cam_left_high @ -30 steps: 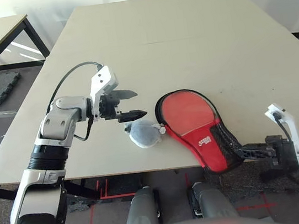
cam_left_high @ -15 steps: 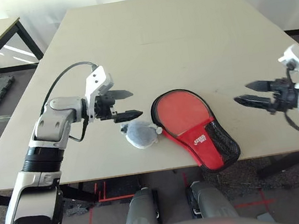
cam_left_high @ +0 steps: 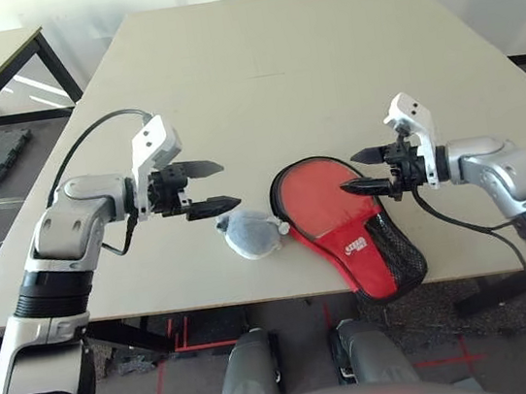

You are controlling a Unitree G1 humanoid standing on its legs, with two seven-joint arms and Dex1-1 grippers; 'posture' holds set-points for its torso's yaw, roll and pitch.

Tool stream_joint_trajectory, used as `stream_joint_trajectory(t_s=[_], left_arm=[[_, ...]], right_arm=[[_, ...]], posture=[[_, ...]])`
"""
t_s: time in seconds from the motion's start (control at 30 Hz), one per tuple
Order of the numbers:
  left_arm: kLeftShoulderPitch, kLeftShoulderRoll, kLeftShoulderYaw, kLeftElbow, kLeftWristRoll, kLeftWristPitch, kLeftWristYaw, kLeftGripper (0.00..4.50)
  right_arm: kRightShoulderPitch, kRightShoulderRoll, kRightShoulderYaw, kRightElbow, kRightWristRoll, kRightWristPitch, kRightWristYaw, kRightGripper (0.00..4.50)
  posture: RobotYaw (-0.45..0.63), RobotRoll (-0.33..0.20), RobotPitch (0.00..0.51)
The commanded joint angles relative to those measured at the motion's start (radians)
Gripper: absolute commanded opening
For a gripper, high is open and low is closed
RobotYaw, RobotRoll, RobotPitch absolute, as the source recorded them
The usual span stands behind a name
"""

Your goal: Store the ping-pong paddle in its case and zip it.

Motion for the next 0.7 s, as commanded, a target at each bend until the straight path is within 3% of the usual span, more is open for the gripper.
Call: stream_joint_trajectory(t_s=[0.03, 0.37, 0.7], left_arm=[[0.029, 0.024, 0.019, -0.046, -0.019, 0.025, 0.012, 4.5], [0.097, 0.038, 0.037, -0.157, -0.073, 0.091, 0.051, 4.5], [0.113, 0.055, 0.031, -0.188, -0.095, 0.117, 0.059, 4.5]], right_arm=[[-0.012, 0.01, 0.031, 0.06, -0.052, -0.058, 0.031, 4.47], [-0.022, 0.072, 0.035, 0.142, -0.099, -0.069, 0.069, 4.47], [-0.021, 0.072, 0.093, 0.229, -0.2, -0.125, 0.09, 4.47]], posture=[[0.13, 0.0, 0.057], [0.17, 0.0, 0.062], [0.17, 0.0, 0.061]])
